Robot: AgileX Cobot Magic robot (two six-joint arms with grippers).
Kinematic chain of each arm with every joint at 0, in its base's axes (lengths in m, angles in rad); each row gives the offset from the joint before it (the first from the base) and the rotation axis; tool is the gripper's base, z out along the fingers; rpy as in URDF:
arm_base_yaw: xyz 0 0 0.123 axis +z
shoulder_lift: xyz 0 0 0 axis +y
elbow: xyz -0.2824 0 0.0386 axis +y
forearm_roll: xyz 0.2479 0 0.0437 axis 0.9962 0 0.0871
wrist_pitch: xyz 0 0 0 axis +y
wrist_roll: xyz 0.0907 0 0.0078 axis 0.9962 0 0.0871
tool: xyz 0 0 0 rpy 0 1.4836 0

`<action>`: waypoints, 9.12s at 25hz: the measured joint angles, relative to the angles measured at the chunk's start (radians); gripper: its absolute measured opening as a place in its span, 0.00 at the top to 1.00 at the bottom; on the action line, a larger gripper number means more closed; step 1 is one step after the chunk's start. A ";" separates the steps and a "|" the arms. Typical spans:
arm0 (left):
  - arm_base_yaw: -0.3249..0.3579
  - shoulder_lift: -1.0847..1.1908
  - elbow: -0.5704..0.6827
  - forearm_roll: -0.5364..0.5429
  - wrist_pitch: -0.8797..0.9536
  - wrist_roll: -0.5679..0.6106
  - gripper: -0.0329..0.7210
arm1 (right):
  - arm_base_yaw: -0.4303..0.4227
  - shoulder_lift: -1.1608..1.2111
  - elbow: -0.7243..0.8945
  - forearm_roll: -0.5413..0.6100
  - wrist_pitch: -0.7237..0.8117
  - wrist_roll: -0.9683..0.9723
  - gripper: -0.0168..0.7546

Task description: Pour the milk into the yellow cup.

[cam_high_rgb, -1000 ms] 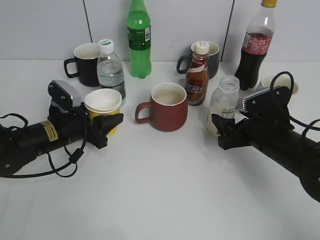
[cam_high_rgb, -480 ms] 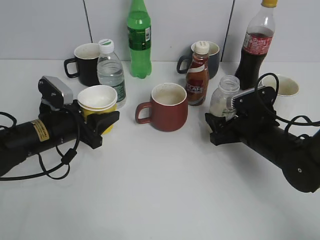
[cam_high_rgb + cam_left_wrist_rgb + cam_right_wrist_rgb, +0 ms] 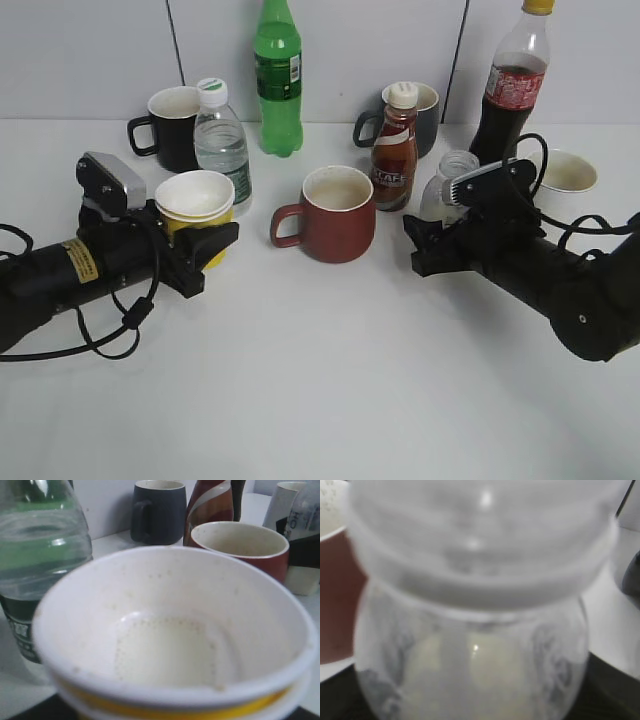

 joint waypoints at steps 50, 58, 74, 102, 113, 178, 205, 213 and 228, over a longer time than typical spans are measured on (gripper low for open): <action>-0.220 -0.112 -0.010 0.108 0.001 -0.080 0.48 | 0.170 -0.371 -0.233 -0.416 0.600 -0.377 0.41; -0.278 -0.112 -0.033 0.096 0.000 -0.080 0.48 | 0.171 -0.371 -0.233 -0.420 0.602 -0.617 0.41; -0.279 -0.112 -0.033 0.071 0.000 -0.080 0.48 | 0.171 -0.371 -0.233 -0.324 0.564 -1.011 0.41; -0.279 -0.112 -0.034 0.095 0.000 -0.082 0.49 | 0.171 -0.371 -0.233 -0.311 0.480 -1.229 0.41; -0.279 -0.112 -0.034 0.106 0.000 -0.082 0.49 | 0.171 -0.371 -0.233 -0.307 0.451 -1.298 0.41; -0.062 -0.112 0.039 0.104 0.006 -0.082 0.49 | 0.147 -0.371 -0.195 0.008 0.371 -0.193 0.41; -0.025 0.027 0.023 -0.080 0.007 0.020 0.49 | -0.013 -0.259 0.104 -0.189 0.096 0.154 0.41; -0.025 0.108 -0.041 -0.079 0.003 0.023 0.47 | -0.013 -0.258 0.104 -0.190 0.079 0.154 0.41; -0.025 0.123 -0.042 -0.080 -0.013 0.023 0.19 | -0.013 -0.258 0.104 -0.190 0.078 0.154 0.41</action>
